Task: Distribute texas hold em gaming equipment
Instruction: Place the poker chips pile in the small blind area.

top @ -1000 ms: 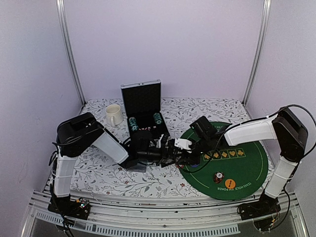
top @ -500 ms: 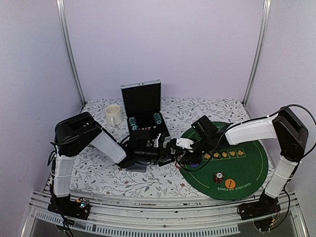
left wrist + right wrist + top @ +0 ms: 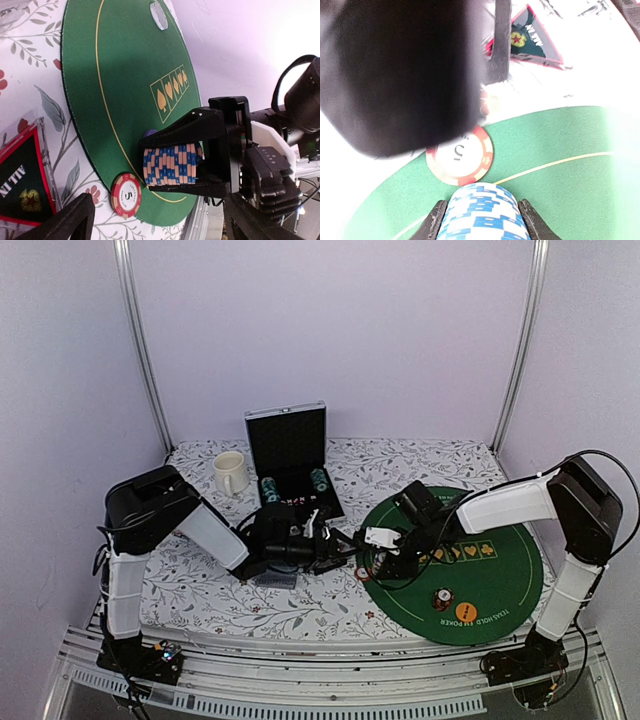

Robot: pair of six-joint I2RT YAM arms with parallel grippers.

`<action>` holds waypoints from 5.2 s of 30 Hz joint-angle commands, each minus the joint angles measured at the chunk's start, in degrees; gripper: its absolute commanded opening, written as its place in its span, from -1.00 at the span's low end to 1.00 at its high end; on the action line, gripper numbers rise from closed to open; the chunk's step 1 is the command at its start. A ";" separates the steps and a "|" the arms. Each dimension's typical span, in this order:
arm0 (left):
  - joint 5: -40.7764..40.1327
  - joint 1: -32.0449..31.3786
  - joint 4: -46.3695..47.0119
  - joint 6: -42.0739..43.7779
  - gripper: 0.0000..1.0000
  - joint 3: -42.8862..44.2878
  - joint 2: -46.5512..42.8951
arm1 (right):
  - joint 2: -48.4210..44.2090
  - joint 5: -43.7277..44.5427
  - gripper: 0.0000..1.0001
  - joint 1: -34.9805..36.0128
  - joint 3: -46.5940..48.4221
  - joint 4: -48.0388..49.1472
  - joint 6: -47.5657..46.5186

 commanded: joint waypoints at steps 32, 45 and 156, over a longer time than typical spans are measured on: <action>-14.71 11.05 -24.66 22.79 0.86 -10.63 -38.73 | 5.22 3.46 -0.78 3.76 13.64 -13.45 0.72; -17.87 14.02 -31.77 27.76 0.90 -12.57 -46.89 | 10.12 5.34 -0.77 5.91 19.13 -16.58 0.53; -14.42 16.65 -32.02 29.70 0.96 -12.87 -45.27 | -3.47 5.53 0.98 7.16 19.95 -15.83 2.99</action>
